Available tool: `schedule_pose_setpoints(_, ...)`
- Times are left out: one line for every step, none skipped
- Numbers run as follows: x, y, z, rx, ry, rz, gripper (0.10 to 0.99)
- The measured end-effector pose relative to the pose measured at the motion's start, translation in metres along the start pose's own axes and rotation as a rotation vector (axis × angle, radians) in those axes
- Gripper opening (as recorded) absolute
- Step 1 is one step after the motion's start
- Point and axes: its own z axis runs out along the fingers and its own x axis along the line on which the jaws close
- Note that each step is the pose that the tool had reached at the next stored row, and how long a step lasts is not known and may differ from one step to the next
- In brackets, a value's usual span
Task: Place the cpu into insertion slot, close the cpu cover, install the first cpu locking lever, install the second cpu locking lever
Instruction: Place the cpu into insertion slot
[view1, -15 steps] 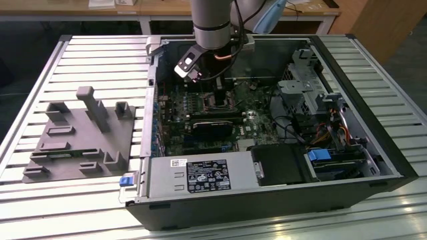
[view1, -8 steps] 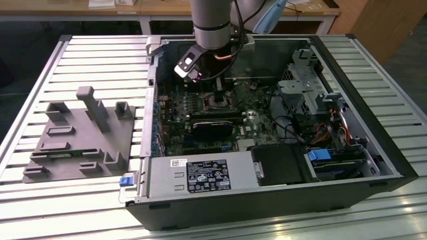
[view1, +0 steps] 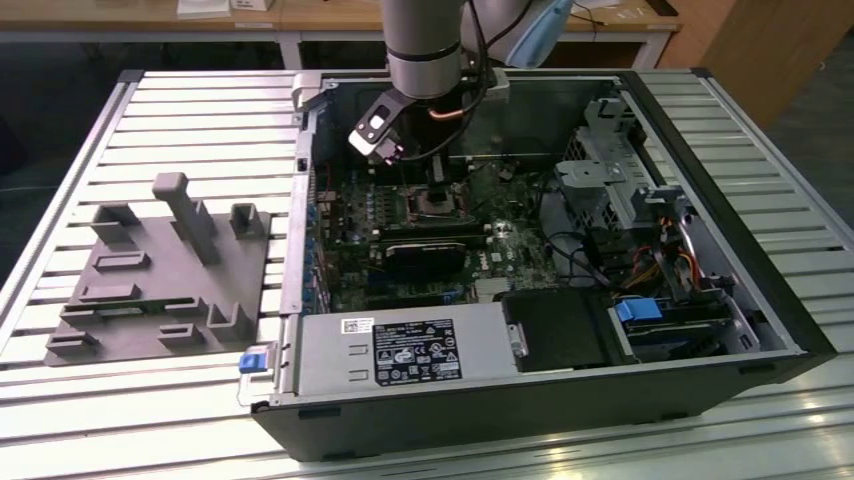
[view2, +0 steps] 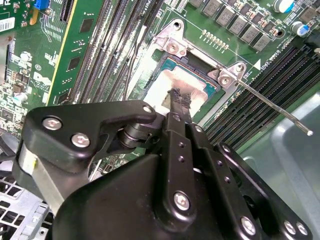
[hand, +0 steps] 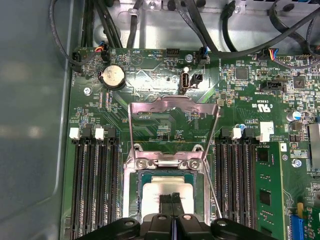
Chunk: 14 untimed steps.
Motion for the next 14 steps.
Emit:
schedule_pose_setpoints(0.0, 0.0, 0.0, 0.0, 0.0, 0.0, 0.102)
schedule_pose_setpoints(-0.0001, 0.0001, 0.0, 0.0, 0.0004, 0.0, 0.102)
schedule_pose_setpoints(-0.0001, 0.0008, 0.0002, 0.005, 0.001, 0.0, 0.102)
schedule_pose_setpoints(-0.0003, 0.0017, 0.0003, 0.011, 0.001, 0.0, 0.102)
schedule_pose_setpoints(-0.0006, 0.0027, 0.0005, 0.019, 0.001, -0.001, 0.102)
schedule_pose_setpoints(-0.0007, 0.0037, 0.0006, 0.028, 0.0011, -0.001, 0.102)
schedule_pose_setpoints(-0.0009, 0.0046, 0.0008, 0.038, 0.0012, -0.001, 0.102)
schedule_pose_setpoints(-0.001, 0.0057, 0.001, 0.048, 0.0011, -0.002, 0.102)
schedule_pose_setpoints(-0.0011, 0.0067, 0.0012, 0.058, 0.001, -0.002, 0.102)
schedule_pose_setpoints(-0.0013, 0.0077, 0.0013, 0.067, 0.0009, -0.002, 0.102)
schedule_pose_setpoints(-0.0014, 0.0088, 0.0015, 0.076, 0.0009, -0.003, 0.102)
schedule_pose_setpoints(-0.0016, 0.01, 0.0017, 0.085, 0.0008, -0.003, 0.102)
schedule_pose_setpoints(-0.0018, 0.0112, 0.0019, 0.091, 0.0008, -0.003, 0.102)
schedule_pose_setpoints(-0.0019, 0.0124, 0.0021, 0.097, 0.0007, -0.003, 0.102)
